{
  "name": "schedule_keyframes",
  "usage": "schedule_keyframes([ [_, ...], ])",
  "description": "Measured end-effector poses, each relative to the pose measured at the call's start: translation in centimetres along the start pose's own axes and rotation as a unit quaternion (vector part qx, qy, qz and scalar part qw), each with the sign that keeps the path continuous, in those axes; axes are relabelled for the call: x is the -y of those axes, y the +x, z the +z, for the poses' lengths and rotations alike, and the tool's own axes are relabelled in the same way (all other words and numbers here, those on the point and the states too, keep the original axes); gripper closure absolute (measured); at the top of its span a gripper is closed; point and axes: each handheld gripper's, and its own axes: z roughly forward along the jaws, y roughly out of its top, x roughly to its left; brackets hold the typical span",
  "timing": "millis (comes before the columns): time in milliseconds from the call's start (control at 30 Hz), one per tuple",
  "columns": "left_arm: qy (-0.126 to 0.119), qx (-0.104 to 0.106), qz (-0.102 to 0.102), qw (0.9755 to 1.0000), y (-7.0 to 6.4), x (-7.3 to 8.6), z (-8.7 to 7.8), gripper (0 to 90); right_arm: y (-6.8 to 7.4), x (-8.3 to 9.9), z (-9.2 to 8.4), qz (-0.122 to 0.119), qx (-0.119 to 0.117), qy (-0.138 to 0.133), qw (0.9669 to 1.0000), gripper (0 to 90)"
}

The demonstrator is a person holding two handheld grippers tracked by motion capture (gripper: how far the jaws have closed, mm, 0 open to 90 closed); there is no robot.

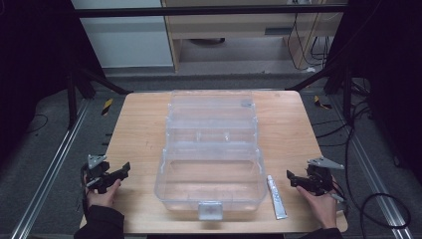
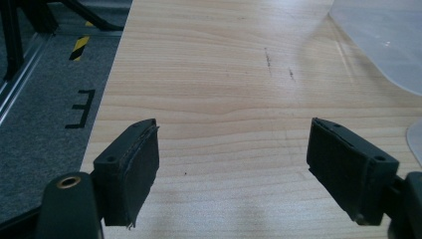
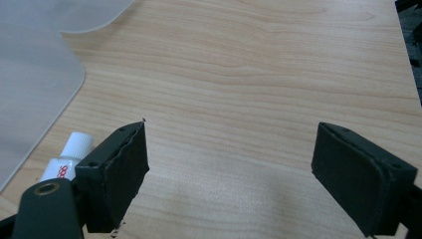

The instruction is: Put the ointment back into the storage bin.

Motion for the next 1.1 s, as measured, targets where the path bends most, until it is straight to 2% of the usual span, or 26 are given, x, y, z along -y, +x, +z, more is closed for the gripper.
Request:
schedule_keyframes([
  [233,0.002,0.000,0.006,1.0000,-0.1,0.1,-0.1,20.3,0.5,-0.2,-1.0,0.005,-0.010,0.001,0.9999,14.8],
  [467,0.007,0.005,0.008,0.9999,-0.2,0.1,0.2,20.3,1.4,-1.2,-2.3,-0.008,-0.012,0.001,0.9999,17.7],
  [533,0.013,0.005,0.012,0.9998,-0.3,0.1,0.3,20.3,2.0,-1.7,-2.6,-0.023,-0.014,0.021,0.9994,17.7],
  [633,0.014,0.004,0.013,0.9998,-0.3,0.1,0.3,20.2,2.4,-1.9,-2.8,-0.031,-0.020,0.030,0.9989,18.2],
  [700,0.014,0.005,0.012,0.9998,-0.3,0.1,0.4,20.2,2.9,-2.2,-3.1,-0.046,-0.020,0.036,0.9981,20.1],
  [900,0.021,0.004,0.017,0.9996,-0.4,0.1,0.6,20.2,3.7,-3.1,-3.9,-0.042,-0.040,0.054,0.9968,27.8],
  [1100,0.025,0.004,0.023,0.9994,-0.6,0.2,0.7,20.2,4.4,-3.6,-3.9,-0.044,-0.053,0.097,0.9929,31.7],
])
